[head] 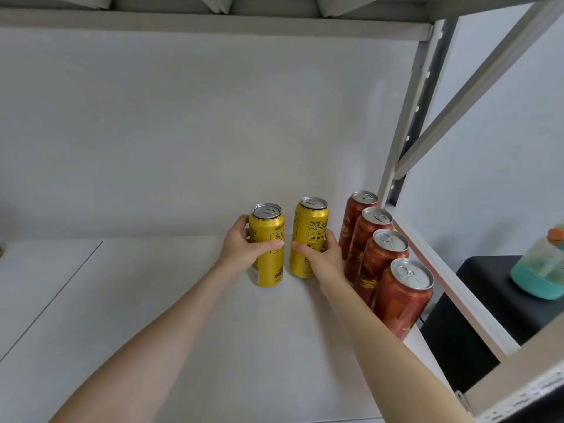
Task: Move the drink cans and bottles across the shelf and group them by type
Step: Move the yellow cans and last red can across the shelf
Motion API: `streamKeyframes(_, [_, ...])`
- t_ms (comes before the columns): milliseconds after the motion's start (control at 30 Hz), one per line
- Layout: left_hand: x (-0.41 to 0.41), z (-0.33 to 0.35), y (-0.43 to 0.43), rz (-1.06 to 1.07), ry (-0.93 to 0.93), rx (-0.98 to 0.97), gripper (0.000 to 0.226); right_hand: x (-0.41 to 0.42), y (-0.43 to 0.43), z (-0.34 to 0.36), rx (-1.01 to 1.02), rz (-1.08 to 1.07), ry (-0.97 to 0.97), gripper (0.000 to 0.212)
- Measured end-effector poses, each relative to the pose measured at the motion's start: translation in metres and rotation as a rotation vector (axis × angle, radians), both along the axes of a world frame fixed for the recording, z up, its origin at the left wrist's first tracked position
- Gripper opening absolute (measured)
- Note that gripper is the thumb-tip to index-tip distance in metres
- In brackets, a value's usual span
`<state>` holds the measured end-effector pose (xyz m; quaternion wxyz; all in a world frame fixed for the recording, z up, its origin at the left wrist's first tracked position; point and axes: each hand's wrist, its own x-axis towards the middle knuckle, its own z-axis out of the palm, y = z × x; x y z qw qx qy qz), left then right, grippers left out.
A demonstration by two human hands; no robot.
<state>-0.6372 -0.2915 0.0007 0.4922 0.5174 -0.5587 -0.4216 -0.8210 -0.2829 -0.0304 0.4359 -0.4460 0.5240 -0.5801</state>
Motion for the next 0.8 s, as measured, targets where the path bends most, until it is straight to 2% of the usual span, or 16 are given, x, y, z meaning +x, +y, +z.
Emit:
streamKeyframes(300, [0.005, -0.007, -0.01, -0.031, 0.039, -0.005, 0.061, -0.005, -0.025, -0.006, -0.021, -0.07, -0.022, 0.058])
streamKeyframes(500, [0.006, -0.007, -0.013, -0.063, 0.053, -0.005, 0.066, -0.007, -0.032, -0.013, -0.028, -0.036, -0.007, 0.058])
streamKeyframes(800, [0.007, -0.007, -0.008, -0.092, 0.047, 0.004, 0.061, -0.007, -0.02, -0.016, 0.038, -0.062, -0.041, 0.075])
